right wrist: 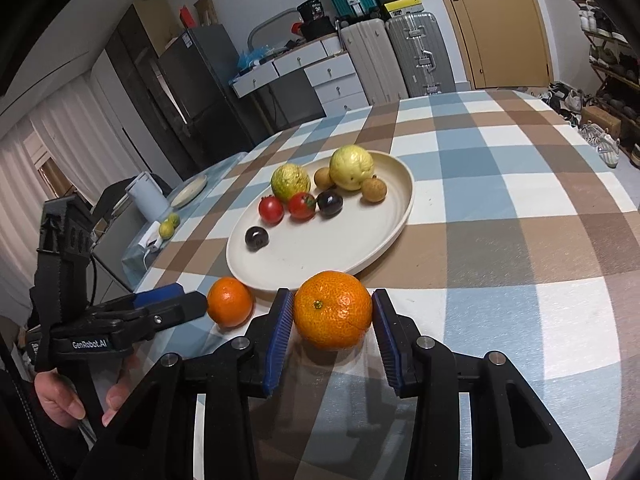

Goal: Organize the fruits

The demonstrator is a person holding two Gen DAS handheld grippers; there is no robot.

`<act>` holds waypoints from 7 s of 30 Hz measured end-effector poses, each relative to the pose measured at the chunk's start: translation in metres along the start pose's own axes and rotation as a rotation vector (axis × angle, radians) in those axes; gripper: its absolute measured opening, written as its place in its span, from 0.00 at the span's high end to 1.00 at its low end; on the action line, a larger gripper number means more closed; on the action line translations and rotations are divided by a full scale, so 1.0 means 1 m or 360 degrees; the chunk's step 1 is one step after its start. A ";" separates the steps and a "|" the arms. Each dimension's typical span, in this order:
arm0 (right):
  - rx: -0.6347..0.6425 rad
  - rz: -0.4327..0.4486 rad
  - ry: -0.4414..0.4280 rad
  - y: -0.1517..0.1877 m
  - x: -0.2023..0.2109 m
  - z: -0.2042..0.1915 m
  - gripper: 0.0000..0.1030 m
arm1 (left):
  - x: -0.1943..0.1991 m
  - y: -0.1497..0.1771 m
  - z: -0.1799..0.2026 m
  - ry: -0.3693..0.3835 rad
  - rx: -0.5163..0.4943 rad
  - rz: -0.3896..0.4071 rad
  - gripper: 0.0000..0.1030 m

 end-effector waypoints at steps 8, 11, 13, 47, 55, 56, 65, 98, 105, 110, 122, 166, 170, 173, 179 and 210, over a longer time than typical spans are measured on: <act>0.0016 0.0042 -0.0016 -0.003 0.013 0.000 0.60 | -0.006 -0.003 0.018 0.0059 -0.0072 -0.0021 0.13; 0.0024 0.0058 -0.0022 -0.003 0.016 -0.001 0.60 | -0.004 -0.005 0.018 0.0083 -0.0069 -0.0017 0.18; 0.0026 0.0069 -0.0021 -0.004 0.019 -0.001 0.60 | -0.005 -0.006 0.016 0.0076 -0.0066 -0.0019 0.27; 0.0025 0.0084 -0.0083 -0.003 0.037 -0.024 0.60 | 0.041 -0.011 0.012 0.0180 -0.0108 0.0086 0.63; 0.0019 0.0104 -0.0179 -0.021 0.038 -0.027 0.60 | 0.046 -0.038 0.025 0.0163 -0.0157 0.0121 0.63; 0.0020 0.0107 -0.0184 -0.024 0.038 -0.027 0.60 | 0.045 -0.041 0.026 0.0155 -0.0160 0.0121 0.63; 0.0017 0.0080 -0.0219 -0.053 0.015 -0.018 0.60 | 0.013 -0.067 0.036 0.0155 -0.0160 0.0047 0.63; -0.0029 -0.0063 -0.0146 -0.098 -0.064 0.021 0.46 | -0.051 -0.107 0.042 0.0194 -0.0175 -0.0065 0.54; -0.0119 0.0048 -0.0214 -0.100 -0.035 0.024 0.30 | -0.022 -0.102 0.046 0.0155 -0.0201 0.0031 0.42; -0.0106 0.0154 -0.0151 -0.097 -0.005 0.019 0.11 | 0.002 -0.096 0.045 0.0091 -0.0181 0.0105 0.23; 0.0011 0.0374 -0.0059 -0.085 0.055 -0.008 0.01 | 0.075 -0.082 0.041 -0.0053 -0.0146 0.0377 0.01; 0.0536 0.0970 0.0266 -0.015 0.128 -0.080 0.00 | 0.175 0.000 0.019 -0.0323 -0.0249 0.1088 0.01; 0.0533 0.0942 0.0278 -0.014 0.117 -0.076 0.00 | 0.156 -0.004 0.012 -0.0323 -0.0241 0.1060 0.01; 0.0519 0.0915 0.0280 -0.013 0.108 -0.071 0.00 | 0.143 -0.006 0.009 -0.0339 -0.0256 0.1042 0.01; 0.0503 0.0844 0.0294 -0.012 0.087 -0.060 0.00 | 0.114 -0.011 0.000 -0.0344 -0.0242 0.0975 0.01; 0.0492 0.0617 0.0346 -0.017 0.041 -0.046 0.00 | 0.078 -0.015 0.001 -0.0384 -0.0309 0.0972 0.01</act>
Point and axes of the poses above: each gripper's, at about its wrist camera, not at the fingertips, and x roughly against the way its jaws point, z to its right, y to its underside, the point moved 7 cm from there along -x, roughly the way its jaws point, and after that the axes turned 11 degrees about -z, right-handed, at the moved point
